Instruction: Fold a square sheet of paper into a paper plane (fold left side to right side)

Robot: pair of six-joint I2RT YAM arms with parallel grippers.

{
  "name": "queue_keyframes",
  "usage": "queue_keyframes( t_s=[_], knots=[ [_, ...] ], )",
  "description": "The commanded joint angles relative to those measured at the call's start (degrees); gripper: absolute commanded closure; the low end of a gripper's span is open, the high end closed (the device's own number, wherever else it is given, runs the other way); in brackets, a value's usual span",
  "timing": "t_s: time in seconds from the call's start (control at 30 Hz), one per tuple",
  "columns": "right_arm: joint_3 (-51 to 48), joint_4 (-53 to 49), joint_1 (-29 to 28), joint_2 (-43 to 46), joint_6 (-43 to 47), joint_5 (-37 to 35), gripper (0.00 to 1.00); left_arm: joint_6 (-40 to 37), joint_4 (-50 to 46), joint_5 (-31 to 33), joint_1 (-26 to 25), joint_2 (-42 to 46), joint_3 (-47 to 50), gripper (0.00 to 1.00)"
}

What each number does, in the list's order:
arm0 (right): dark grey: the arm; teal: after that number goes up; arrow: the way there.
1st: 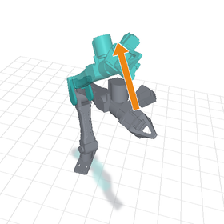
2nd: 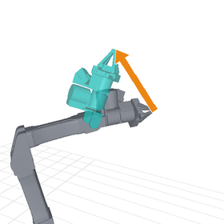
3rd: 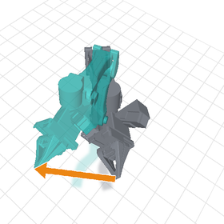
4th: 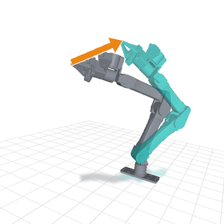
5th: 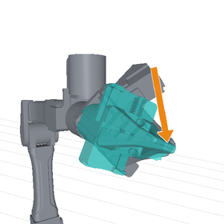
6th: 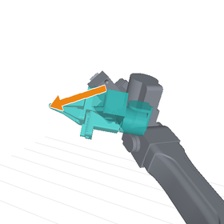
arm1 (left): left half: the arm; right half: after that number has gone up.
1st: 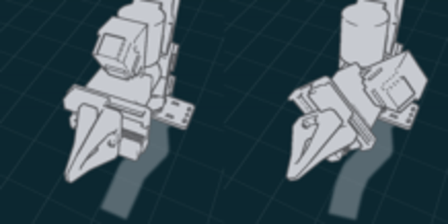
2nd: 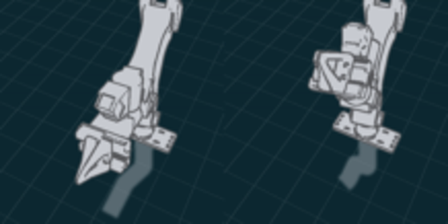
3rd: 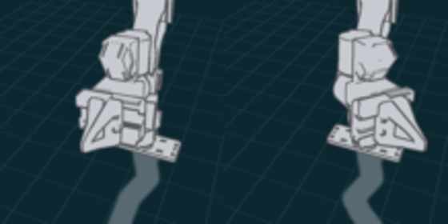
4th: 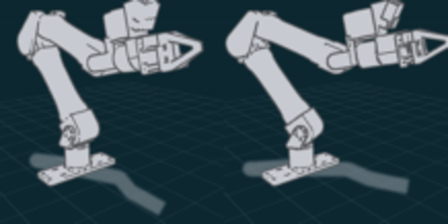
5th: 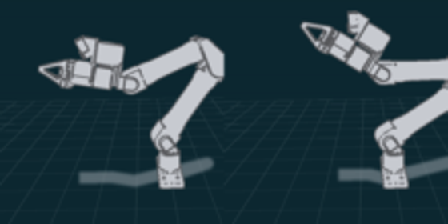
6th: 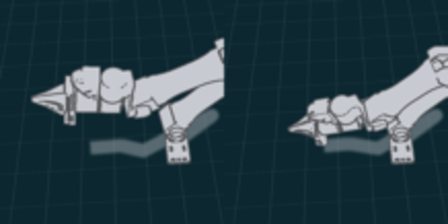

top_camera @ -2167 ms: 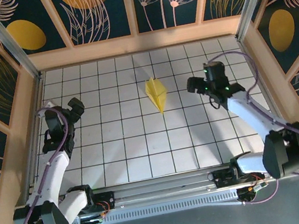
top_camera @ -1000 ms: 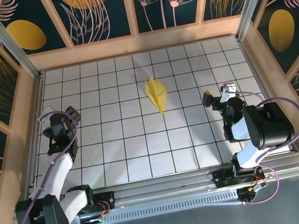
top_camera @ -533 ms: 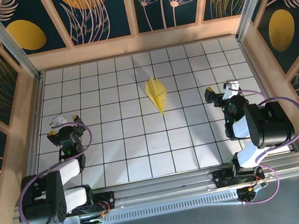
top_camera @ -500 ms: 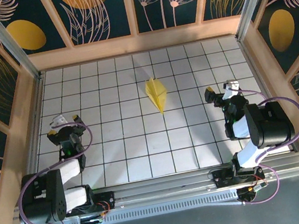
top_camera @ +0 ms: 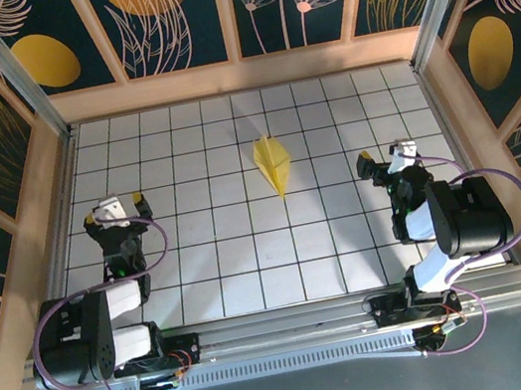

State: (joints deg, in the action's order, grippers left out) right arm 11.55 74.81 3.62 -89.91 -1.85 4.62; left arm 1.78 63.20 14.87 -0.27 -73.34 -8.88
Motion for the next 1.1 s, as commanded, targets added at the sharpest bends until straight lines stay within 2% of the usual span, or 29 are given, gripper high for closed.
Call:
queue_keyframes(
  t_s=[0.0,0.07,0.27,0.43,0.5,0.6,1.07],
  knots=[
    [0.23,3.09,0.16,0.1,-0.15,0.56,0.01,2.07,6.92,-7.97,0.36,1.89,2.38,0.01],
    [0.27,3.02,0.12,0.06,-0.09,0.56,0.01,3.6,8.03,-9.57,0.37,1.09,1.96,0.01],
    [0.25,3.13,0.16,0.06,-0.09,0.67,0.01,2.88,11.74,-9.09,0.36,-5.06,0.45,0.01],
    [0.3,3.15,0.06,0.05,0.0,0.65,0.01,3.41,23.8,-8.34,0.39,-14.9,1.4,0.01],
    [0.24,3.15,0.07,0.07,0.0,0.68,0.01,3.18,14.54,-7.94,0.41,-12.66,-1.38,0.01],
    [0.29,3.15,-0.01,0.07,0.07,0.67,0.01,3.43,8.12,-6.9,0.37,-13.5,-5.19,0.01],
    [0.59,2.53,-0.37,0.0,0.35,-0.14,0.01,3.43,9.51,-7.05,0.36,-13.54,-4.65,0.01]
  ],
)
